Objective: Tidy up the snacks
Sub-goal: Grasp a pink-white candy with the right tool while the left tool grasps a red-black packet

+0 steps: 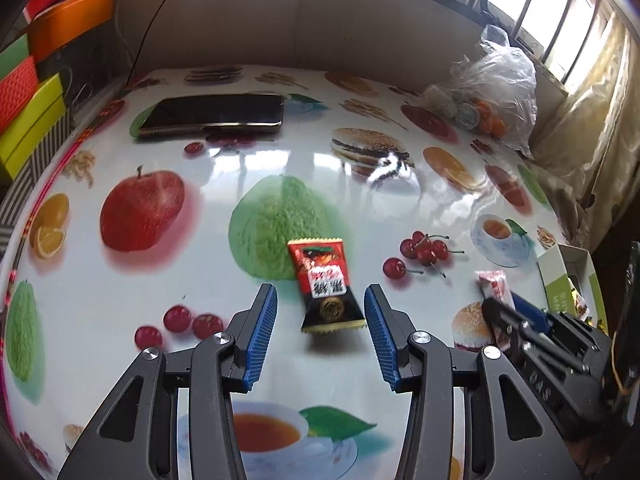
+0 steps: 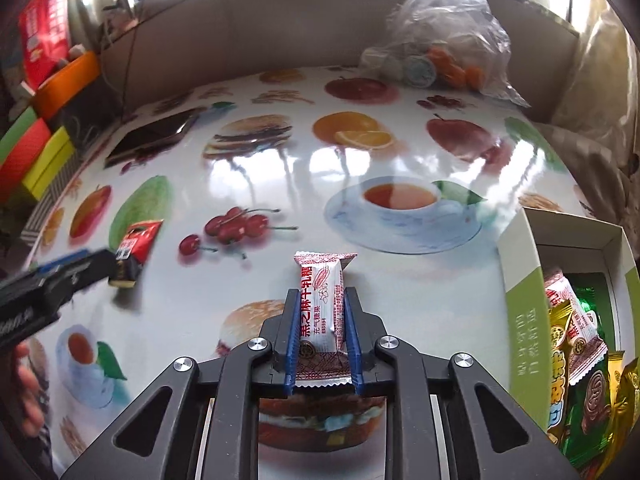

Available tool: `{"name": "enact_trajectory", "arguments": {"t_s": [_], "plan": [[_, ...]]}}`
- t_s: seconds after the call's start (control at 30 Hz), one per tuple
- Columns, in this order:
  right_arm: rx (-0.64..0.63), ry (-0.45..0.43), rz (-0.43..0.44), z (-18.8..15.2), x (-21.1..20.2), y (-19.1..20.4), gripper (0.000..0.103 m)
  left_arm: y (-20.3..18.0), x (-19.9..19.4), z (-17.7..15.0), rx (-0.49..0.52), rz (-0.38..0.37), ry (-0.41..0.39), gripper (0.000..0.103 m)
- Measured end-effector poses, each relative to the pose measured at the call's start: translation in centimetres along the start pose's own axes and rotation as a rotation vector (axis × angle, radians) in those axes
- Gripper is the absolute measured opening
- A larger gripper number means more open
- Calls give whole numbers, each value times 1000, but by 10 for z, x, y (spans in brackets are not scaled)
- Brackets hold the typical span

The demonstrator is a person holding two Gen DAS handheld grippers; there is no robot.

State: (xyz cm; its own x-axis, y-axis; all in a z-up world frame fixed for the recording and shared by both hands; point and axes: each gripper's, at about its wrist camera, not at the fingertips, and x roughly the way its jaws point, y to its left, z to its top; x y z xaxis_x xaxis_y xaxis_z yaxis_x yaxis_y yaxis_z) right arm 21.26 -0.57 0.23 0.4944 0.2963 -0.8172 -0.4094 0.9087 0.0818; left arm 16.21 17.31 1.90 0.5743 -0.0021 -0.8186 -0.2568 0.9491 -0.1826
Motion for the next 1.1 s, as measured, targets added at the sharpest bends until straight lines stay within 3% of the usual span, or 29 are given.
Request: {"name": "enact_trajectory", "arguments": {"t_s": [0.37, 0.93, 1.0, 1.1], "plan": [[-9, 10, 43, -5, -3, 10, 19, -12, 26, 4, 38, 22, 48, 47], [-6, 9, 52, -7, -4, 8, 20, -21, 31, 4, 78, 119, 34, 46], [-4, 9, 52, -6, -4, 8, 20, -21, 30, 3, 77, 126, 30, 34], [-6, 9, 50, -7, -4, 8, 20, -20, 30, 4, 71, 118, 31, 29]]}}
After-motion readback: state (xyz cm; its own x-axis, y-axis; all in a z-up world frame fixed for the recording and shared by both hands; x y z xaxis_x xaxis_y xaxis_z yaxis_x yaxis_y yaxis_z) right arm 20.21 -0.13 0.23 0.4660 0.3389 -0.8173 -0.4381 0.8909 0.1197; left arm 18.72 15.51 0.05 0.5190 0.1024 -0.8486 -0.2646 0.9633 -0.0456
